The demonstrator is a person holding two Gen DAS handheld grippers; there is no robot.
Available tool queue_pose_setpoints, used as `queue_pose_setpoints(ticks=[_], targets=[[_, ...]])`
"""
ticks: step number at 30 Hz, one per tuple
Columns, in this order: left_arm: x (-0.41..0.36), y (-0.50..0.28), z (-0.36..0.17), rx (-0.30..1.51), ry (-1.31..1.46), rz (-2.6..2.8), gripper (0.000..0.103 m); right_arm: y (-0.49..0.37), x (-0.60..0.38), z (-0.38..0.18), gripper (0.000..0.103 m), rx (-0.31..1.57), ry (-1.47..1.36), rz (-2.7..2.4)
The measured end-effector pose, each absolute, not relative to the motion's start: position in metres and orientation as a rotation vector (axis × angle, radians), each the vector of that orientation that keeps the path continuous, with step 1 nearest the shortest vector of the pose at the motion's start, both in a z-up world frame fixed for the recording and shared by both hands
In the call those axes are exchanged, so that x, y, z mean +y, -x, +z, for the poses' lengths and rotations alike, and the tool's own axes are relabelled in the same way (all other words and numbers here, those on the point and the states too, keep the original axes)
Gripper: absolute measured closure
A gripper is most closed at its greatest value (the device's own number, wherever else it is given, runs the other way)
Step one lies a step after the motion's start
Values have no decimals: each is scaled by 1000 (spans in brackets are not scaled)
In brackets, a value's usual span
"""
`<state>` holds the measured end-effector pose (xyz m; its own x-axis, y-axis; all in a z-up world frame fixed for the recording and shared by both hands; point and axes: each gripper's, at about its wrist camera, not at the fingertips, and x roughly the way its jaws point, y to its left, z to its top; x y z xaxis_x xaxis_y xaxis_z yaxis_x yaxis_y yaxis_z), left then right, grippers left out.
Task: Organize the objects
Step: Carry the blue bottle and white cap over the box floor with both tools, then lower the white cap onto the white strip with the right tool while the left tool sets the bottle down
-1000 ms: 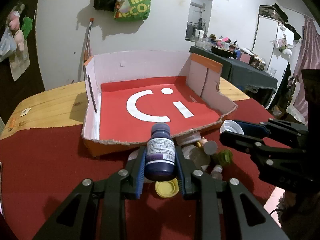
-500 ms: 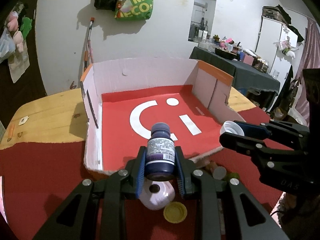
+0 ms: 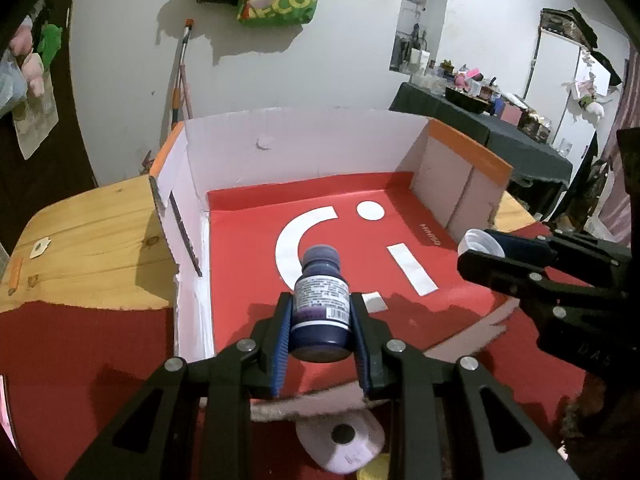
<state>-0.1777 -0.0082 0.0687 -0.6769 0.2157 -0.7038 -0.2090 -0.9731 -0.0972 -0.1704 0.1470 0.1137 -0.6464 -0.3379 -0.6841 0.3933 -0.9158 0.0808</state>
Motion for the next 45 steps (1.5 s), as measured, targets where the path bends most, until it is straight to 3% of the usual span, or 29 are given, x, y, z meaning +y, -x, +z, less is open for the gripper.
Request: queue_pose_setpoints(ticks=[26, 45], targets=[[-11, 227, 29, -14, 1331, 2628, 75, 235, 150, 74, 72, 138, -1264, -2514], [-10, 227, 29, 4, 1334, 2628, 75, 240, 152, 59, 72, 161, -1363, -2476]])
